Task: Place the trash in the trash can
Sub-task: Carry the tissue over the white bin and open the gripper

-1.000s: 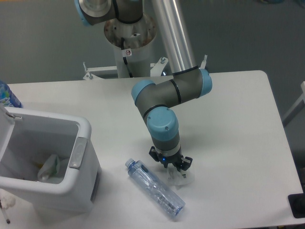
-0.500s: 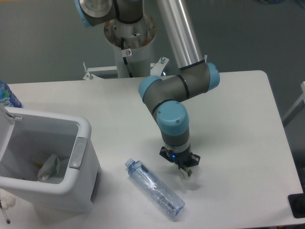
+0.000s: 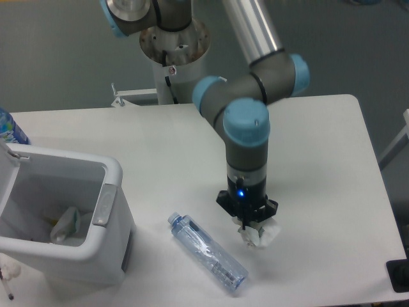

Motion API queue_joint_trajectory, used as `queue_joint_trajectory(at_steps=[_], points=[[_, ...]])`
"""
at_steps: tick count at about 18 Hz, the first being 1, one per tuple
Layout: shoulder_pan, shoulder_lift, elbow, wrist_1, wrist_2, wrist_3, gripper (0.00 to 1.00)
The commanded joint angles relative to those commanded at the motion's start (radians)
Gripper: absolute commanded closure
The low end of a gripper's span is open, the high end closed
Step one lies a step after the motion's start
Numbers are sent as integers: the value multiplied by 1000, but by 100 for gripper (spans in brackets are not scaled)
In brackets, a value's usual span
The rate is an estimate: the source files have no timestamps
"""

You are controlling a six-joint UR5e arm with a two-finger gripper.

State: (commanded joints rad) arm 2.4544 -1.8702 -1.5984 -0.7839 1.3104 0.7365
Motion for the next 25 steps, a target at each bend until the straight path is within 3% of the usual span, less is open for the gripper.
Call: queue_joint_trajectory(at_steps=[6, 10, 16, 17, 18, 19, 25], points=[[-115, 91, 50, 2, -65, -124, 100], [-205, 97, 107, 2, -71, -276, 100], [-325, 111, 114, 2, -74, -305, 100], [-336, 112, 112, 3, -74, -305, 92], [-348, 114, 112, 3, -77, -299, 51], [-354, 114, 115, 5, -83, -290, 1], [-357, 117, 87, 3, -89, -290, 0]])
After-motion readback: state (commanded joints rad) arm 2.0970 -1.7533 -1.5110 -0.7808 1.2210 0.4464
